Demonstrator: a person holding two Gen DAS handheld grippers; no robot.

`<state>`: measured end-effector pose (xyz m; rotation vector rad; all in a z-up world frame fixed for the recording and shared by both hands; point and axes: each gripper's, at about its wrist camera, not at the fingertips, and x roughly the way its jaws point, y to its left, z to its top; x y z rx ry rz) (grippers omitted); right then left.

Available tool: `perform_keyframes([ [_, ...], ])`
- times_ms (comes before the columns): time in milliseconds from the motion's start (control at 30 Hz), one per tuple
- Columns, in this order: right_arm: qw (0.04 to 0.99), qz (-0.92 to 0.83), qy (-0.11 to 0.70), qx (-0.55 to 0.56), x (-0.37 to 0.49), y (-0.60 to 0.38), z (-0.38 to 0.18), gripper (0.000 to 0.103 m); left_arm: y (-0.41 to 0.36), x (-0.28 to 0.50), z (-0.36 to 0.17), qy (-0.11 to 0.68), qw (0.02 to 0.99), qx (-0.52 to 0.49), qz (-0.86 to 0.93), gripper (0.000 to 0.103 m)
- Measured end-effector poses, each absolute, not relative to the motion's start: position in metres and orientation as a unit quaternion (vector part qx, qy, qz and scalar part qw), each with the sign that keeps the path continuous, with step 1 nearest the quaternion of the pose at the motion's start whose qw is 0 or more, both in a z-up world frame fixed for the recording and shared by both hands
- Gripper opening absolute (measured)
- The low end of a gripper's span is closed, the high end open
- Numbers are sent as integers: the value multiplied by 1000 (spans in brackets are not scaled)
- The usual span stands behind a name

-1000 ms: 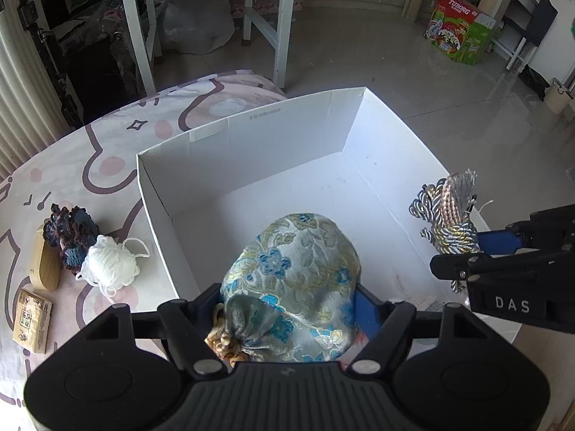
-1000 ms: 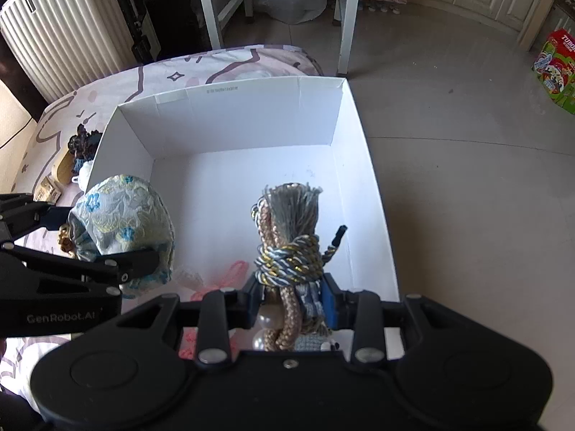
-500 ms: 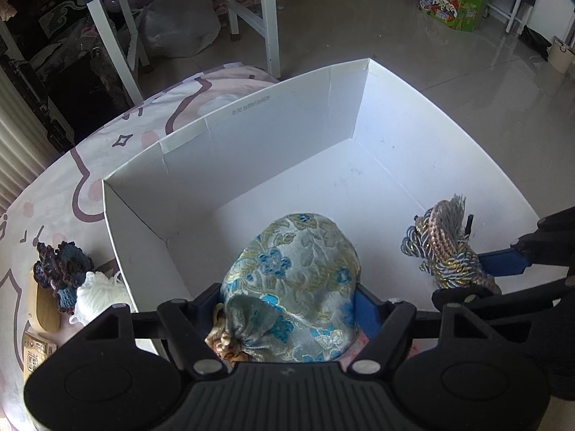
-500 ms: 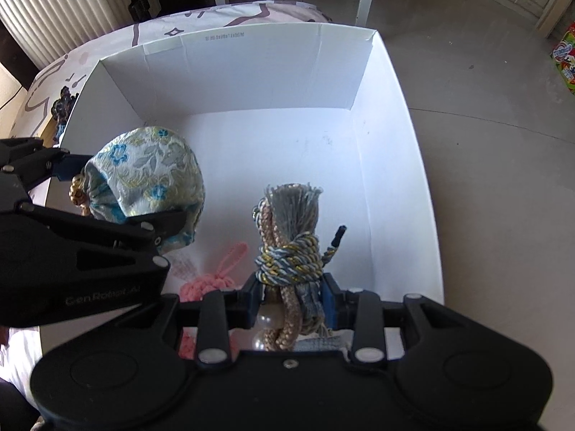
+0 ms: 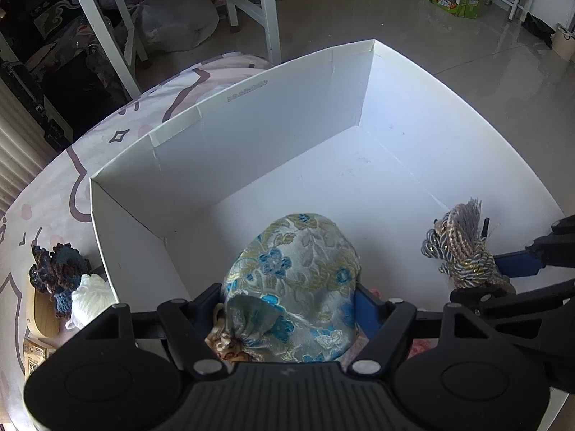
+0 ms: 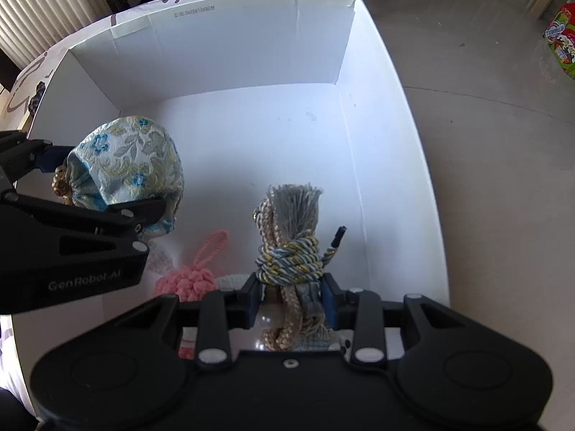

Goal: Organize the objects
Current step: 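Lower the tassel into the box and open the right tool while the left releases the pouch, then lift both open tools out of the box and move them back over the bed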

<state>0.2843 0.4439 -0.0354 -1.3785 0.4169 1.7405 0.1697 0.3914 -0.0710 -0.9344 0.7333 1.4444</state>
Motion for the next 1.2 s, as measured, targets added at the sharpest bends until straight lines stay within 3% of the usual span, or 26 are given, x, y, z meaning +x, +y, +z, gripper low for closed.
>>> perform_keyframes([
  [67, 430, 697, 171, -548, 285, 444, -35, 36, 392, 169, -71, 316, 593, -403, 621, 80],
  [167, 428, 703, 173, -541, 285, 443, -33, 46, 392, 169, -71, 316, 589, -400, 626, 87],
  [400, 422, 702, 163, -550, 289, 434, -32, 53, 390, 166, -69, 314, 584, -402, 632, 91],
  [1200, 429, 732, 150, -507, 294, 421, 20, 54, 358, 150, -31, 262, 590, -415, 641, 91],
])
